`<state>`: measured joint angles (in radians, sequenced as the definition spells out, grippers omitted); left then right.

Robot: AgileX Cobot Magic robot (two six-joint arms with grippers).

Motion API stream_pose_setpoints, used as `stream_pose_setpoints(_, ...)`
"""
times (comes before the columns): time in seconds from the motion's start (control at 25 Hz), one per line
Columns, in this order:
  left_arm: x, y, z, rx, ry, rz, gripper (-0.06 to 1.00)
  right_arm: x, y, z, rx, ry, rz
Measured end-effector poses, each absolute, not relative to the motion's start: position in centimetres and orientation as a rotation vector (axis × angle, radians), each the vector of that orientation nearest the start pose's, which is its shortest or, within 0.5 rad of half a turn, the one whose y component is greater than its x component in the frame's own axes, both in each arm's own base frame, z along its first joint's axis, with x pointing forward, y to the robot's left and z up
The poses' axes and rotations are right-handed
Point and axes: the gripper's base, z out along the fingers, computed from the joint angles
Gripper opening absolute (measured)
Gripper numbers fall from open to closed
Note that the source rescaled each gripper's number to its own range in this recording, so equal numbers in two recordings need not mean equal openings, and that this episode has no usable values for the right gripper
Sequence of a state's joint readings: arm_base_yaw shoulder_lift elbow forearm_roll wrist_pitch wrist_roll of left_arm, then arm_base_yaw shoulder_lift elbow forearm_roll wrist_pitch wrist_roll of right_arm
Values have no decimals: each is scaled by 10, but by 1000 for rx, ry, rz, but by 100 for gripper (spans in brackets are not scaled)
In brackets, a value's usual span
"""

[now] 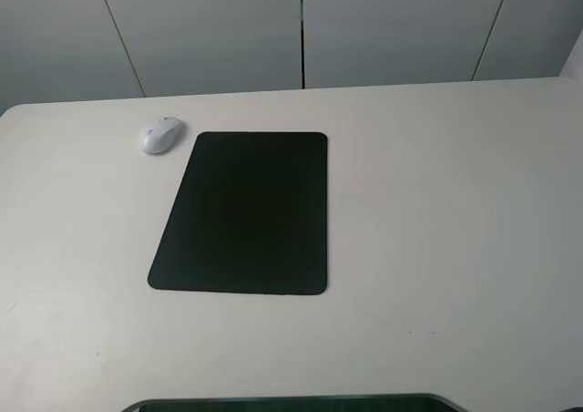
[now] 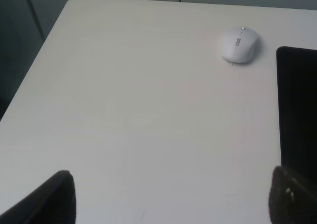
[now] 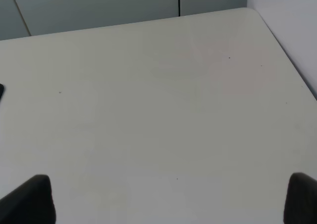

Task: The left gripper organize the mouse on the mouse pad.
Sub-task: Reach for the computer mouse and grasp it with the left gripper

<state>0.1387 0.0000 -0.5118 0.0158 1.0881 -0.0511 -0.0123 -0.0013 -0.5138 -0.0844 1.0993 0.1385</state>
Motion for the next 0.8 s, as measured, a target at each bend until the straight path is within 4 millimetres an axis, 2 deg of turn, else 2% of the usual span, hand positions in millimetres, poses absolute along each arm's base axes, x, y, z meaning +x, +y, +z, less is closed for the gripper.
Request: stream_pose_setpoints(0.8, -8, 0, 278, -173, 2054, 87, 100, -9, -7, 278, 162, 2058, -23)
